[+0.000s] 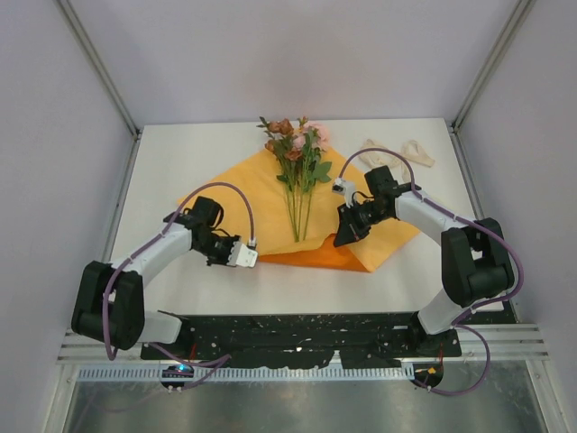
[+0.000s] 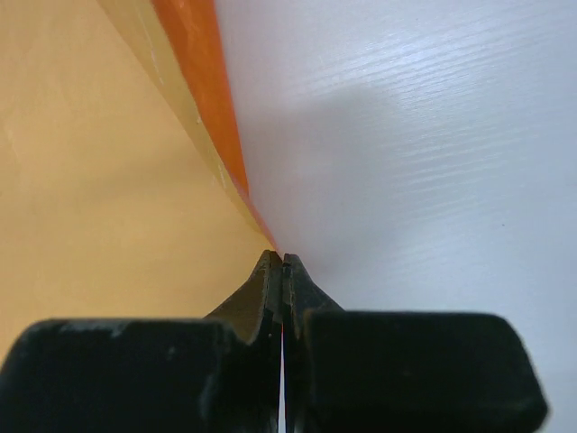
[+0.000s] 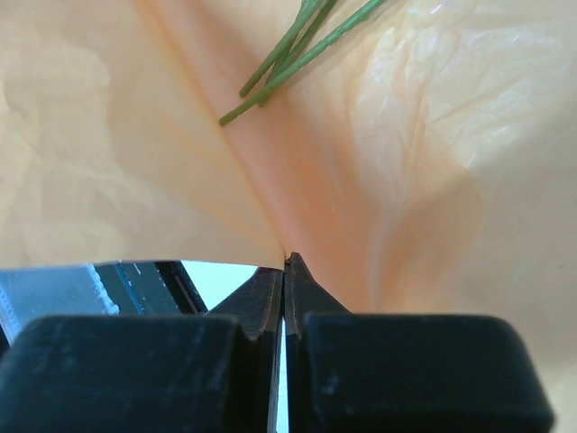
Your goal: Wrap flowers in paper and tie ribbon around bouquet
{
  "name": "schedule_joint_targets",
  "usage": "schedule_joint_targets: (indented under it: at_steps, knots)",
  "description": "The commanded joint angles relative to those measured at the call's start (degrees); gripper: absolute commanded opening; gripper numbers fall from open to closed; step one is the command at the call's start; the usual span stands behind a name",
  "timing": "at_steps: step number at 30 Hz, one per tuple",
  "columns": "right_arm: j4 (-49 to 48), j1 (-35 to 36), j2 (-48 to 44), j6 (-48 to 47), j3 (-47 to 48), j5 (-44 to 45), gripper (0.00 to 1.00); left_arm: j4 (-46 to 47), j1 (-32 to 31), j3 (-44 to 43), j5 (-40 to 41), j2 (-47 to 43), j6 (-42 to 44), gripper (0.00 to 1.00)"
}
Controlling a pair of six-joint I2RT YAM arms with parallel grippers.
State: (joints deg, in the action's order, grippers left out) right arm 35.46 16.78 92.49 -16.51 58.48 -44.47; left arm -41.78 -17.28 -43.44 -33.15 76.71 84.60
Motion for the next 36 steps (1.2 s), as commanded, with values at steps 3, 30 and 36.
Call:
schedule_joint_targets:
  at_steps: [3,30,36]
  knots:
    - [0.22,0.72,-1.26,-1.59,0.93,-0.27,0.05,-11.82,2.59,-9.01,-4.89,4.14,-3.72,0.0]
    - [10.41,5.29,7.45,-8.44,15.09,3.69,0.05,19.64,9.89,-7.71,-9.04,5.39,-78.64,0.89]
    - [12.08,4.5,2.09,-11.26,10.78,3.6,0.05,16.91,9.2,0.88,-8.97,-11.02,-51.62,0.94]
